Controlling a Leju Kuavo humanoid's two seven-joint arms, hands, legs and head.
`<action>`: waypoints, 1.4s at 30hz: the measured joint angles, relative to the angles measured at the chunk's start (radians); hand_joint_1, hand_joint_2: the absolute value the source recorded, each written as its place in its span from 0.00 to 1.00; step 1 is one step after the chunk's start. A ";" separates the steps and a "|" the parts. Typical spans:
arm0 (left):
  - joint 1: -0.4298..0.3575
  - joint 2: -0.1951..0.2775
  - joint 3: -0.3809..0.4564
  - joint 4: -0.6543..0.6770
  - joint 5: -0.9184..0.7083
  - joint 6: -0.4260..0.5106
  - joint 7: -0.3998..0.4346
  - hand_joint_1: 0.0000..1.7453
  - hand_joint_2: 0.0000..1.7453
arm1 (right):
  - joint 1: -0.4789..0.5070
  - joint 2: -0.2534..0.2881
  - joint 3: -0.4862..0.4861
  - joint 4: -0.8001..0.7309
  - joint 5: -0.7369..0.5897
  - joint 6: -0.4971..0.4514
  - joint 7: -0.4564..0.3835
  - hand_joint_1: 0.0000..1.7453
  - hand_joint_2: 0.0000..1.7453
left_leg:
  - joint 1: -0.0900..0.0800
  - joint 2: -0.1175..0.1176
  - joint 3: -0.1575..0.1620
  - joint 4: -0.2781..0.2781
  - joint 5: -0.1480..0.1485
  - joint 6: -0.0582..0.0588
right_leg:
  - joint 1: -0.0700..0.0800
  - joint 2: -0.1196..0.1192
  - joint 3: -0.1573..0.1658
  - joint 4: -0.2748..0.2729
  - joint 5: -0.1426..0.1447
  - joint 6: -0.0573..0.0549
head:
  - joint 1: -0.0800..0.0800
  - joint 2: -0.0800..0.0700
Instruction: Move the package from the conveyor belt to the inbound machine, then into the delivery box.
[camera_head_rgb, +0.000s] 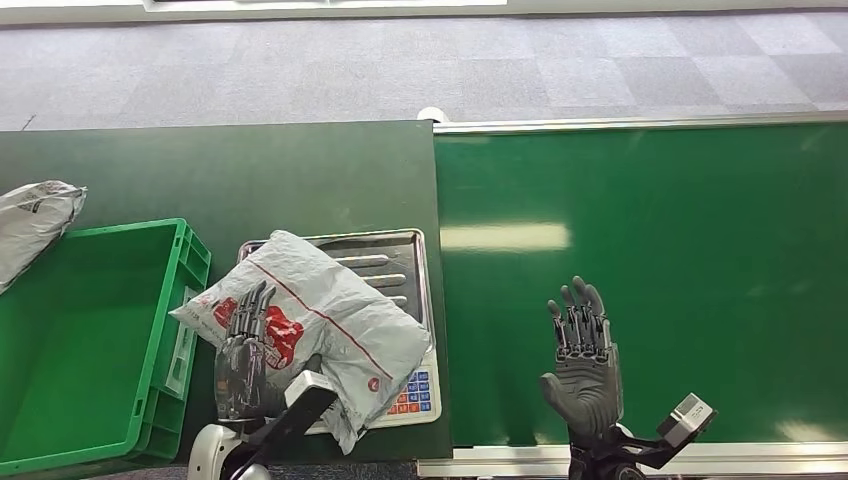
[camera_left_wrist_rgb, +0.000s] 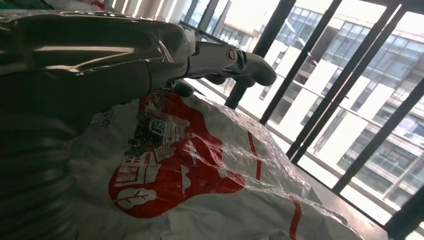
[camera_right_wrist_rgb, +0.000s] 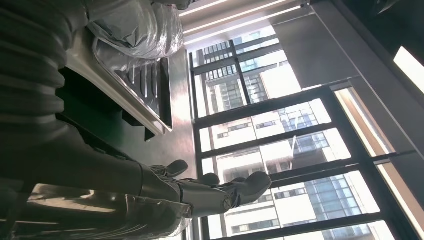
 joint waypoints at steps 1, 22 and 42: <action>-0.004 -0.001 -0.002 0.000 -0.030 0.023 0.026 0.00 1.00 | -0.002 0.000 0.004 0.000 -0.002 0.000 0.000 0.00 1.00 | 0.000 0.000 0.000 0.000 0.000 0.000 | 0.000 0.000 0.000 0.000 0.000 0.000 | 0.000 0.000; 0.000 0.029 -0.027 -0.029 -0.056 0.083 0.148 0.91 1.00 | -0.012 0.001 0.017 0.008 -0.042 -0.004 0.000 0.00 1.00 | 0.000 0.000 0.000 0.000 0.000 0.000 | 0.000 0.000 0.000 0.000 0.000 0.000 | 0.000 0.000; 0.003 0.047 -0.063 -0.042 0.240 0.012 -0.055 0.84 1.00 | -0.001 0.001 0.009 0.008 -0.032 -0.031 0.000 0.00 1.00 | 0.000 0.000 0.000 0.000 0.000 0.000 | 0.000 0.000 0.000 0.000 0.000 0.000 | 0.000 0.000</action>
